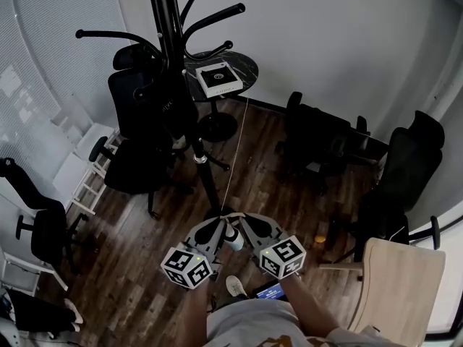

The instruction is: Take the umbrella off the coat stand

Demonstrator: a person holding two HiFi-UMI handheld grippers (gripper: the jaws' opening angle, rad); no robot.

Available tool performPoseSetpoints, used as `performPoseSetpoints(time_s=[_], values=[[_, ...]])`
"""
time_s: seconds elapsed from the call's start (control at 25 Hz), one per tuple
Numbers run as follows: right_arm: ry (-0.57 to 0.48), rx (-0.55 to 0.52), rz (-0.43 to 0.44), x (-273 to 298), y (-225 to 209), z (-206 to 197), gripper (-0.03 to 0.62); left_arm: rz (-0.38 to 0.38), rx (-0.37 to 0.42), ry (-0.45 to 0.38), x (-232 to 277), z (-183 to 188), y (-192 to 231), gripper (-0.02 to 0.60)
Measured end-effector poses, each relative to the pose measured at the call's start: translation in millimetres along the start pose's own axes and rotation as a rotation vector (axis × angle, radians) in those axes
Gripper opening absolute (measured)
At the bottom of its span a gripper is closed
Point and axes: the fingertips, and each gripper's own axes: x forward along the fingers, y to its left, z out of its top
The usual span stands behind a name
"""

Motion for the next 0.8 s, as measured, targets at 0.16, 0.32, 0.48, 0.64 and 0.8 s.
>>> performPoseSetpoints(time_s=[0.16,0.32,0.48,0.64,0.8], values=[[-0.004,-0.007,0.014,-15,9,4,0.015,0.014,0.005,-0.010,-10,0,-15,0.023],[-0.003,-0.012,0.028,-31,18,4,0.015,0.025,0.005,-0.019,-21,-2,-30,0.023],[-0.002,-0.020,0.038,-47,29,2,0.015,0.035,0.010,-0.029,-33,-6,-43,0.022],[-0.005,-0.027,0.048,-62,39,-1,0.015,0.035,0.011,-0.042,-45,-14,-57,0.022],[0.003,-0.037,0.061,-75,54,-6,0.015,0.039,0.008,-0.052,-58,-20,-68,0.023]])
